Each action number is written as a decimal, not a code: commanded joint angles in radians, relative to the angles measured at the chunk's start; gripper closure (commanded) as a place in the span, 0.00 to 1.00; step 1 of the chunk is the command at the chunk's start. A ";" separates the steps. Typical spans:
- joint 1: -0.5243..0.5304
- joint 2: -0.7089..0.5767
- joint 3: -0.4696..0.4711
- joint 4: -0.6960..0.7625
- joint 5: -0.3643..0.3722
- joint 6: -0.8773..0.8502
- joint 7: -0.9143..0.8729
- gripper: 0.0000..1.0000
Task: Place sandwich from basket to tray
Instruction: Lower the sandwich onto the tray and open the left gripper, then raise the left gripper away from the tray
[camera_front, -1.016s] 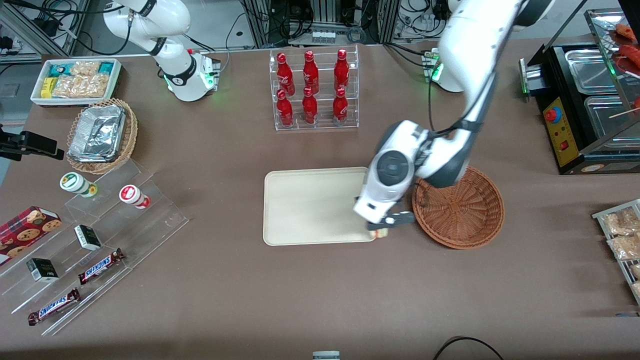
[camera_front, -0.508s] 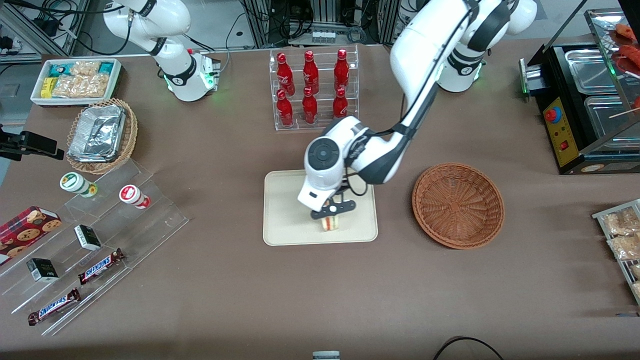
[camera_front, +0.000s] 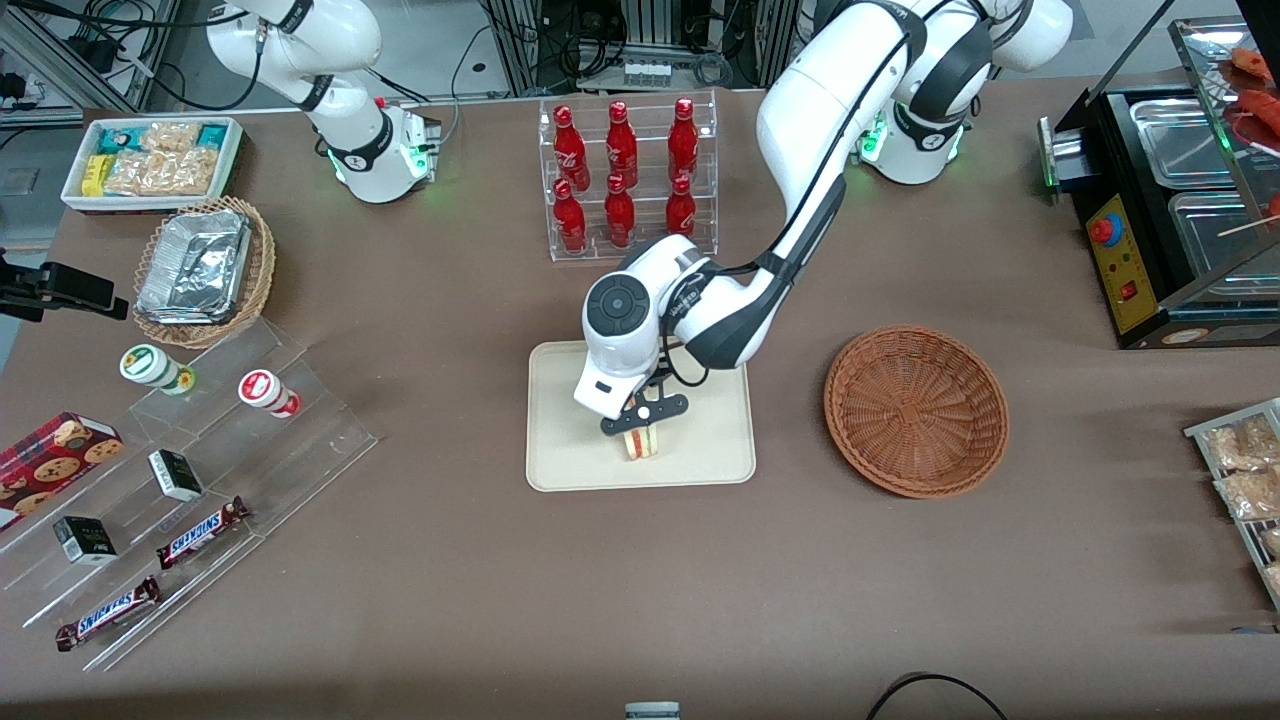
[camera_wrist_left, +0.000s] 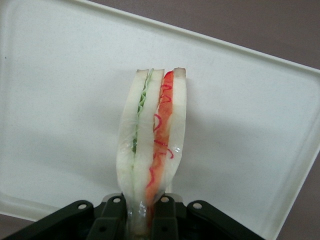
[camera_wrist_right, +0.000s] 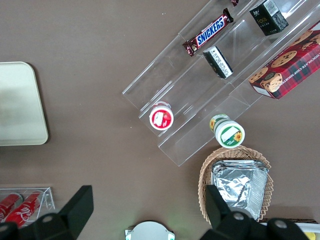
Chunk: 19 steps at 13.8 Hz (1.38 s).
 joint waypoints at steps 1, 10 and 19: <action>-0.007 0.031 0.008 0.036 -0.009 0.005 -0.025 1.00; -0.004 -0.018 0.010 0.039 -0.030 -0.018 -0.023 0.00; 0.062 -0.225 0.018 0.040 -0.017 -0.271 0.109 0.00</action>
